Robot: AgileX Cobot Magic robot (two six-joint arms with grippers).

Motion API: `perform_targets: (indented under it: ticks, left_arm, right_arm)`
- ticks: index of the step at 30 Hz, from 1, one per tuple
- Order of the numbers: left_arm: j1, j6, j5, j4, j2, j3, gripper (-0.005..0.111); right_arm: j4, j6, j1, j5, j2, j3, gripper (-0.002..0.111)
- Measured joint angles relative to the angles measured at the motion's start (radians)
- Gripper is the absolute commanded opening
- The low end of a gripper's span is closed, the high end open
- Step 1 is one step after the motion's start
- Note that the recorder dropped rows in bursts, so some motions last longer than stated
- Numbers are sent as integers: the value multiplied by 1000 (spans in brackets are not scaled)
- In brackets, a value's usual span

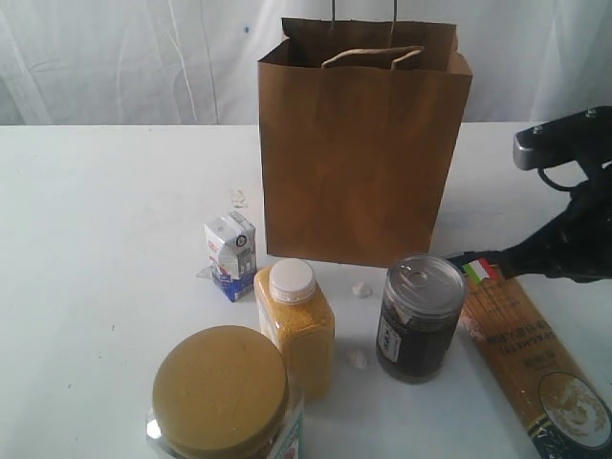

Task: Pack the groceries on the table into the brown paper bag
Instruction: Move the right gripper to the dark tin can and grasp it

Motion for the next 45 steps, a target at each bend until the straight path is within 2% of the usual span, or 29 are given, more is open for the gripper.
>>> perform_targets:
  ticks: [4, 6, 9, 11, 14, 27, 45]
  left_arm:
    - [0, 0, 0, 0, 0, 0, 0]
    - [0, 0, 0, 0, 0, 0, 0]
    - [0, 0, 0, 0, 0, 0, 0]
    - [0, 0, 0, 0, 0, 0, 0]
    - [0, 0, 0, 0, 0, 0, 0]
    - [0, 0, 0, 0, 0, 0, 0]
    - [0, 0, 0, 0, 0, 0, 0]
  right_arm:
    - [162, -104, 38, -56, -12, 0, 13]
    - [247, -217, 62, -58, -12, 0, 30]
    - [345, -357, 98, -52, -13, 0, 67]
    - [377, -411, 116, -47, -13, 0, 88]
    - [396, -445, 132, -57, -13, 0, 101]
    - [447, -463, 158, -105, 89, 0, 100]
    - [423, -461, 167, -149, 200, 0, 88]
